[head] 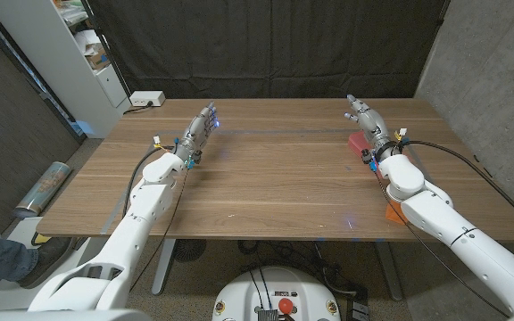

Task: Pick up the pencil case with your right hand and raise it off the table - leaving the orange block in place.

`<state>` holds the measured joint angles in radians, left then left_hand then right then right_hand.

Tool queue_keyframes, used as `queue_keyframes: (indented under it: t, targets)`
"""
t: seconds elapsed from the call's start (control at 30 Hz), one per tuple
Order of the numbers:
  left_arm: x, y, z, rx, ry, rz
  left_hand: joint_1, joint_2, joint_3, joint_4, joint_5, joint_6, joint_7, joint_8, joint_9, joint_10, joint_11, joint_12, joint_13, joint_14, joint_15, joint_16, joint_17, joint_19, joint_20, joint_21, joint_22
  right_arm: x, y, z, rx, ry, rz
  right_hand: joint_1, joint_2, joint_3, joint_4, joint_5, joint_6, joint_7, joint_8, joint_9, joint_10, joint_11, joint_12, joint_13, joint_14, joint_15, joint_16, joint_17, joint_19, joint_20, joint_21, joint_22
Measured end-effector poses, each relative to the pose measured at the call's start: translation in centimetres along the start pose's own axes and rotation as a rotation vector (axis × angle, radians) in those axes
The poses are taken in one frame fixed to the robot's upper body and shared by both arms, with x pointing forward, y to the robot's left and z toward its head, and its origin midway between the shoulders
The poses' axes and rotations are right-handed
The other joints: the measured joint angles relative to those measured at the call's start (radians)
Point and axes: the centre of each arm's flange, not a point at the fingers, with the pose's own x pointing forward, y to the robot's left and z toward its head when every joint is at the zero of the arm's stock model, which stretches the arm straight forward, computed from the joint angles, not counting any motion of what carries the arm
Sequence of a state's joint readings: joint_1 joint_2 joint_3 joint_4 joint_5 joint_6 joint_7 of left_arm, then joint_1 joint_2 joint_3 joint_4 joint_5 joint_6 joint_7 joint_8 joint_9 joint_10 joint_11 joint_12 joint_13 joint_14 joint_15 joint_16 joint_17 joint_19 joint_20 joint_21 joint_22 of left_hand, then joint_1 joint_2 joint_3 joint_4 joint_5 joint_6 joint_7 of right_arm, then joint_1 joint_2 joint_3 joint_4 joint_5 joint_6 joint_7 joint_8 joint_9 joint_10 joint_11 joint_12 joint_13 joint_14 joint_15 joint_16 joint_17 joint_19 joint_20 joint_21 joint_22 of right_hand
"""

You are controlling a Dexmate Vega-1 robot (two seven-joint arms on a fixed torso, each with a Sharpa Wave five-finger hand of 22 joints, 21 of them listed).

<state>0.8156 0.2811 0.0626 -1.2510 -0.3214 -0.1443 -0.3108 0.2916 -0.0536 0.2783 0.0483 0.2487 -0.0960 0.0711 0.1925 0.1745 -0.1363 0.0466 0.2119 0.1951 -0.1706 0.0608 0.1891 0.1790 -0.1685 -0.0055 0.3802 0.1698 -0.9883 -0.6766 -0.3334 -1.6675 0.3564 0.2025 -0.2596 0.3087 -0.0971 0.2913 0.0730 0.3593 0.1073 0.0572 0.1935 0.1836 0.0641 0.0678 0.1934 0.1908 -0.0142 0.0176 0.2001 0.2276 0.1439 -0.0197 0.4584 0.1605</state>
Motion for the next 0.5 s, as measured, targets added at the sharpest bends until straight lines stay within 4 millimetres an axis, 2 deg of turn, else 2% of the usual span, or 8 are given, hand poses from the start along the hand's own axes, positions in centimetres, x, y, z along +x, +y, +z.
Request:
queue_keyframes:
  t: [0.5]
  targets:
    - [0.25, -0.10, 0.26, 0.010, 0.003, -0.008, 0.000, 0.000, -0.003, -0.003, 0.000, 0.005, -0.005, 0.000, 0.000, 0.000, 0.000, 0.000, 0.000, 0.000, 0.000, 0.000, 0.000, 0.000, 0.000, -0.011, 0.000, -0.32, -0.55, 0.91, -0.092, 0.006, -0.009, 0.000, 0.000, -0.004, -0.004, 0.000, 0.000, 0.000, 0.000, 0.000, -0.005, -0.005, 0.000, 0.000, 0.000, 0.000, 0.000, -0.005, -0.011, 0.004, -0.015, 0.000]
